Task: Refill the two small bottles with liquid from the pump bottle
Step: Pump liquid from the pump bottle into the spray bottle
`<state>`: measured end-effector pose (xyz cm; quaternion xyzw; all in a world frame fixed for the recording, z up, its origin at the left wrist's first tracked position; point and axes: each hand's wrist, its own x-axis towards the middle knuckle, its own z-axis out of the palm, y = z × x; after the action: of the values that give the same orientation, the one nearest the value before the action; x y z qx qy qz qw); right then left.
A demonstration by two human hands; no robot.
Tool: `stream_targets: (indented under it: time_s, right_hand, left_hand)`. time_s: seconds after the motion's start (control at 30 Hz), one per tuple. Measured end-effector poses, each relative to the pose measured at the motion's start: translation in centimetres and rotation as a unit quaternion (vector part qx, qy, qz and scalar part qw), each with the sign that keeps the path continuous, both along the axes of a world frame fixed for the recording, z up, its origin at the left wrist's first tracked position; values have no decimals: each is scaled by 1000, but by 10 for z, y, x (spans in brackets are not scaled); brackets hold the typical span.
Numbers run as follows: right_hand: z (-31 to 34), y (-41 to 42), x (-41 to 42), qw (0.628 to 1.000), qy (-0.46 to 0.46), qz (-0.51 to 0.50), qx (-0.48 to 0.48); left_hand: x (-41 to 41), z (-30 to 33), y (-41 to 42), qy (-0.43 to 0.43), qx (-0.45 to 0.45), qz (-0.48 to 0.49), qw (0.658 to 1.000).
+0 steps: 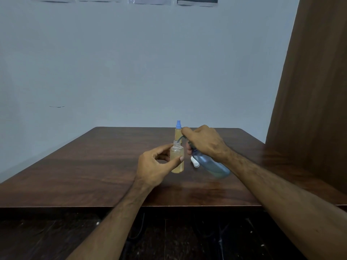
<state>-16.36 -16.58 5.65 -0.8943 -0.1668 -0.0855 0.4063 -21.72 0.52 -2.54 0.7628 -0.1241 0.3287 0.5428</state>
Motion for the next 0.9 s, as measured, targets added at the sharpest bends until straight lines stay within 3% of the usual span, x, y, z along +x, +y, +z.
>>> stream_targets:
  time_s: [0.57,0.9]
  right_hand:
    - [19,-16,-9,999,-24,2,32]
    - [22,-14,-13,998,-49,-25,-18]
  left_hand:
    - [0,17,-7,20,-8,0,1000]
    - [-5,16,-10,35,12,13,999]
